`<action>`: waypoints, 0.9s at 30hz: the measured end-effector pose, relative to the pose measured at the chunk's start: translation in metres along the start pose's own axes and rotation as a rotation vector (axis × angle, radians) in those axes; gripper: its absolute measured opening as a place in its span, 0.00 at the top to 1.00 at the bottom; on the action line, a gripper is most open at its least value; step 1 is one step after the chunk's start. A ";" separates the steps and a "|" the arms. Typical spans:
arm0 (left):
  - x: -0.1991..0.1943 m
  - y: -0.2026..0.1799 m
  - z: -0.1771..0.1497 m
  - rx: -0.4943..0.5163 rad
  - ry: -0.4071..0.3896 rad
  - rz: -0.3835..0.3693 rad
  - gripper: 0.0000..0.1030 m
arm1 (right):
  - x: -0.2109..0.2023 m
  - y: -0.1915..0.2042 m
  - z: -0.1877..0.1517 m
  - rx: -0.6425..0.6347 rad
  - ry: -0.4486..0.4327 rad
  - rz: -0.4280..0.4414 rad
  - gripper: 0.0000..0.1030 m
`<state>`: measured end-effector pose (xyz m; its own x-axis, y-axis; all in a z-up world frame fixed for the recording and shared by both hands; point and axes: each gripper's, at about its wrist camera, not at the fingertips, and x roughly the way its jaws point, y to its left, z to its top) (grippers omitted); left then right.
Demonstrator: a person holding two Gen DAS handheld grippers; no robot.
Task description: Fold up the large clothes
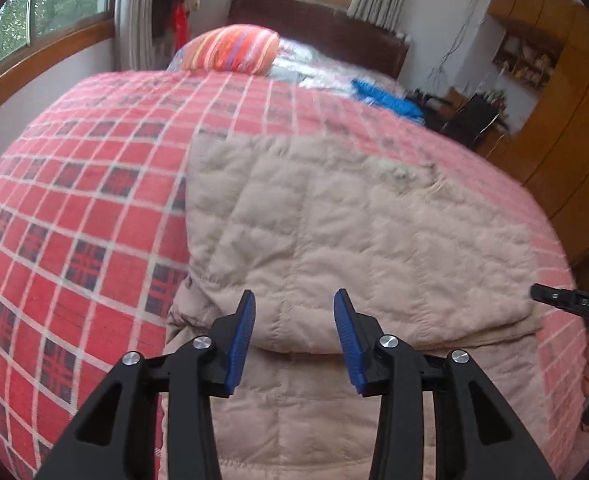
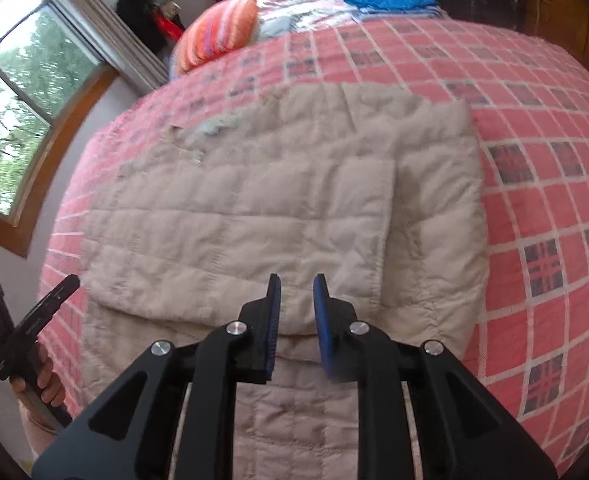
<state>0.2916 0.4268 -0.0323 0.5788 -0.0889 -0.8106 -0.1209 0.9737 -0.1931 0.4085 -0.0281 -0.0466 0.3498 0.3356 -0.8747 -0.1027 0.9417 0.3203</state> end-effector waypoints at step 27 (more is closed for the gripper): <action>-0.126 0.079 -0.133 0.019 0.030 -0.011 0.18 | -0.113 -0.030 -0.178 -0.147 -0.029 0.079 0.36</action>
<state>0.1019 0.4869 -0.0191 0.5556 -0.1057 -0.8247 -0.0995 0.9763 -0.1921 0.2061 -0.0897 -0.0225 0.3619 0.4099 -0.8373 -0.2655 0.9063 0.3289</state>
